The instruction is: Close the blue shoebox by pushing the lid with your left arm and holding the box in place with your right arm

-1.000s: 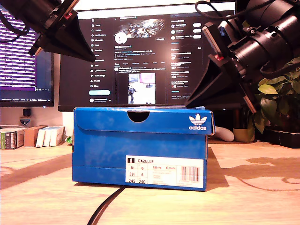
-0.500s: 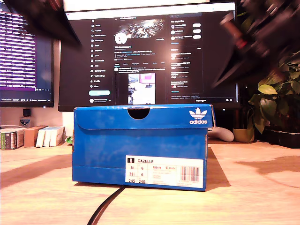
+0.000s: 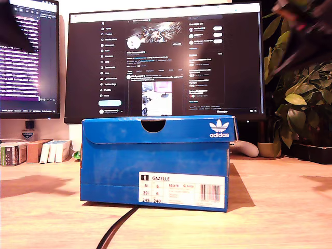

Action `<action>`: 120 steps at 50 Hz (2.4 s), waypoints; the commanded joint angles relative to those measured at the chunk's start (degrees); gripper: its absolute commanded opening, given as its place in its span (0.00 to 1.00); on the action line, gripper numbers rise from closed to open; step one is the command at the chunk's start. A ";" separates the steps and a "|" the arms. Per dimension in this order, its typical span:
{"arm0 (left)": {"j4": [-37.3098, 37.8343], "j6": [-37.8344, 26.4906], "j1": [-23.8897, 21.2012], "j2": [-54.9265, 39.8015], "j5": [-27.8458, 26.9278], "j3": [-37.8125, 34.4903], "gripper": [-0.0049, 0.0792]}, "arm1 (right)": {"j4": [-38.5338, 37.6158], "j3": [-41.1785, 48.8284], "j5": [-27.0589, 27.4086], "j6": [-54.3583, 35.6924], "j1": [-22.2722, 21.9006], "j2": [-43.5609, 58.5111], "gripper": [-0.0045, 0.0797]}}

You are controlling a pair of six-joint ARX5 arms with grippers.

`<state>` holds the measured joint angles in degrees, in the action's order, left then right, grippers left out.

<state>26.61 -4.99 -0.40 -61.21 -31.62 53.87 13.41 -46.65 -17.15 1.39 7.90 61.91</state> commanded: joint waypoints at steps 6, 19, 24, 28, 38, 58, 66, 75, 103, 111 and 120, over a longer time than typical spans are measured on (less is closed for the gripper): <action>-1.62 -0.20 1.55 7.72 -0.87 -3.45 0.04 | 0.92 0.90 0.20 -1.25 -2.14 -6.49 0.04; -1.29 0.83 1.68 14.38 -2.60 -7.32 0.04 | 4.24 1.01 1.18 -3.26 -2.45 -14.75 0.04; -1.33 1.55 1.60 17.18 -2.51 -7.96 0.04 | 5.11 2.64 2.86 -3.37 -2.47 -18.91 0.04; -1.31 1.57 1.57 18.80 -2.47 -8.35 0.04 | 6.14 4.81 3.82 -3.37 -2.45 -22.84 0.04; -1.05 1.55 1.57 20.87 -2.40 -8.44 0.04 | 8.41 8.28 6.01 -3.39 -2.45 -32.72 0.04; -4.39 6.88 -1.79 33.79 11.43 -11.41 0.04 | 10.67 10.56 12.68 -0.63 -1.38 -45.18 0.04; -5.07 9.51 -3.50 38.45 14.69 -15.72 0.04 | 10.49 14.14 15.06 1.11 -1.38 -50.01 0.04; -4.46 12.13 -4.00 43.67 18.18 -18.27 0.04 | 11.69 17.27 17.40 1.22 -0.68 -56.15 0.04; -7.08 16.61 -4.15 59.84 23.61 -32.22 0.04 | 9.29 21.68 27.41 4.35 -0.04 -61.79 0.04; -9.29 16.59 -4.15 59.87 25.16 -34.07 0.04 | 5.27 24.65 29.42 1.75 -0.04 -61.79 0.04; -13.03 17.22 -4.17 59.87 25.27 -36.13 0.04 | -1.97 30.73 28.55 3.02 -0.02 -61.79 0.04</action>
<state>14.81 11.88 -4.38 -1.48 -6.37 19.49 12.93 -17.65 11.90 3.79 7.92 0.49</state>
